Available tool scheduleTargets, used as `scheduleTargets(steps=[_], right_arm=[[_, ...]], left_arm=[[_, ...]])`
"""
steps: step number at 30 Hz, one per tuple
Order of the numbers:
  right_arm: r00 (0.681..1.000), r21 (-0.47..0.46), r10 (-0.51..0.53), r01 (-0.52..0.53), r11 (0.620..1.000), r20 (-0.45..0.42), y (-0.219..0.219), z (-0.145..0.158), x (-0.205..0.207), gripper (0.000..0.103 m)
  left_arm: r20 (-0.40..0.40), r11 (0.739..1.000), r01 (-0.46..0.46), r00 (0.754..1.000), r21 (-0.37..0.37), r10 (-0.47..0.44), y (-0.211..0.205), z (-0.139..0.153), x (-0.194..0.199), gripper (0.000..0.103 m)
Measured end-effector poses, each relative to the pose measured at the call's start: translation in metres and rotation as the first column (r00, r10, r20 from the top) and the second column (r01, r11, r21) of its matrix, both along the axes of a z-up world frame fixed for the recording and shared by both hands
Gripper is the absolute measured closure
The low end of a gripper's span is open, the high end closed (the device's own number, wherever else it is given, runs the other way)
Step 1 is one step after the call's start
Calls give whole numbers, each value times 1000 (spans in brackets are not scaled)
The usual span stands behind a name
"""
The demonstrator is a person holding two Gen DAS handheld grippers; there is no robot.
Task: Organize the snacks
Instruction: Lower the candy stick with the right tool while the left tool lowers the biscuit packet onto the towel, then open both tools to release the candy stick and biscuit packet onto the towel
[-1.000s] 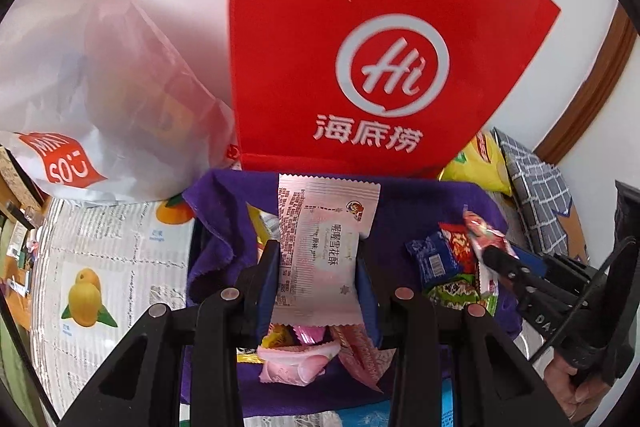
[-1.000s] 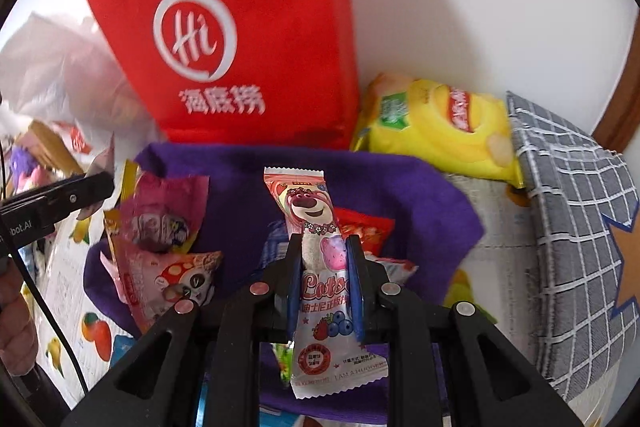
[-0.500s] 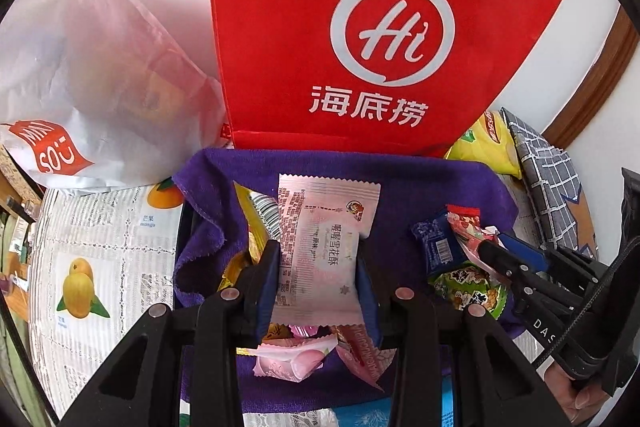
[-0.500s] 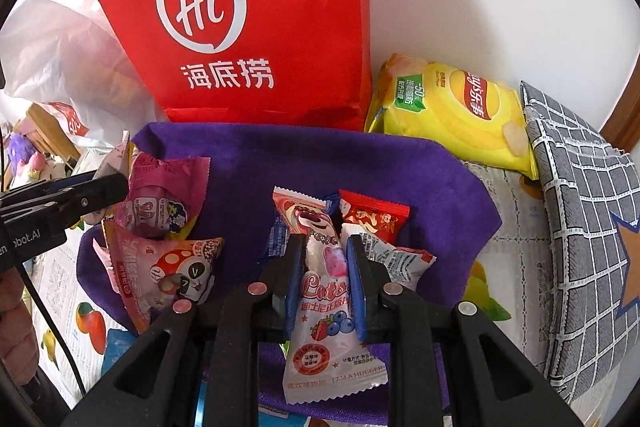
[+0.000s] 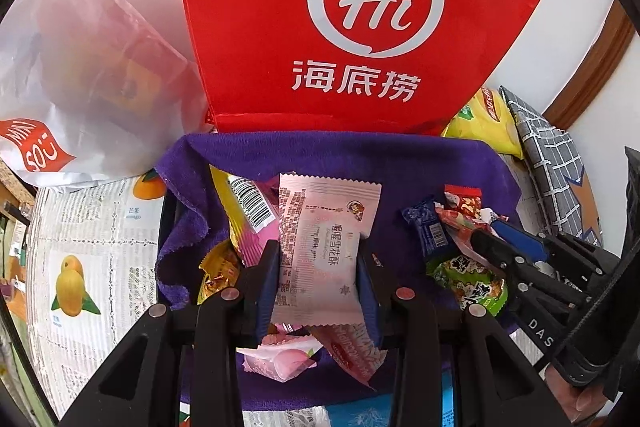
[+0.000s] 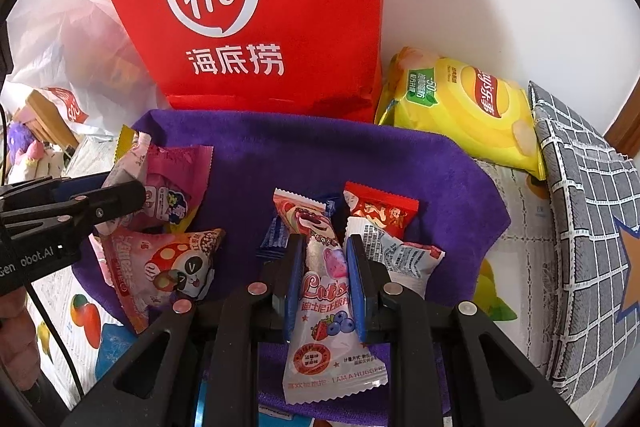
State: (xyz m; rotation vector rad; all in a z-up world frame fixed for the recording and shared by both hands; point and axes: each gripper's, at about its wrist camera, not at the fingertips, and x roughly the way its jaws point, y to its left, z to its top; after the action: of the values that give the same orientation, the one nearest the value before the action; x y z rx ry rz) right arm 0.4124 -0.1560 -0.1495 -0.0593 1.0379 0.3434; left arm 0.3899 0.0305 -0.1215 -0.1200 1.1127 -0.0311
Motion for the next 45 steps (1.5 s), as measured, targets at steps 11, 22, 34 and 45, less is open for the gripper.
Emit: scheduleTargets(steps=[11, 22, 34, 45], right_arm=[[1000, 4, -2, 2, 1000, 11, 0, 6, -2, 80], [1000, 9, 0, 0, 1000, 24, 0, 11, -8, 76], [999, 25, 4, -5, 1000, 39, -1, 18, -12, 70], [992, 79, -5, -5, 997, 128, 5, 47, -27, 58]], left_arm=[[-3, 1000, 12, 1000, 9, -12, -3, -1, 1, 68], [-10, 1000, 18, 1000, 25, -18, -4, -3, 1, 66], [-2, 999, 32, 999, -4, -32, -6, 1, 1, 52], [56, 999, 33, 998, -38, -31, 3, 24, -6, 34]])
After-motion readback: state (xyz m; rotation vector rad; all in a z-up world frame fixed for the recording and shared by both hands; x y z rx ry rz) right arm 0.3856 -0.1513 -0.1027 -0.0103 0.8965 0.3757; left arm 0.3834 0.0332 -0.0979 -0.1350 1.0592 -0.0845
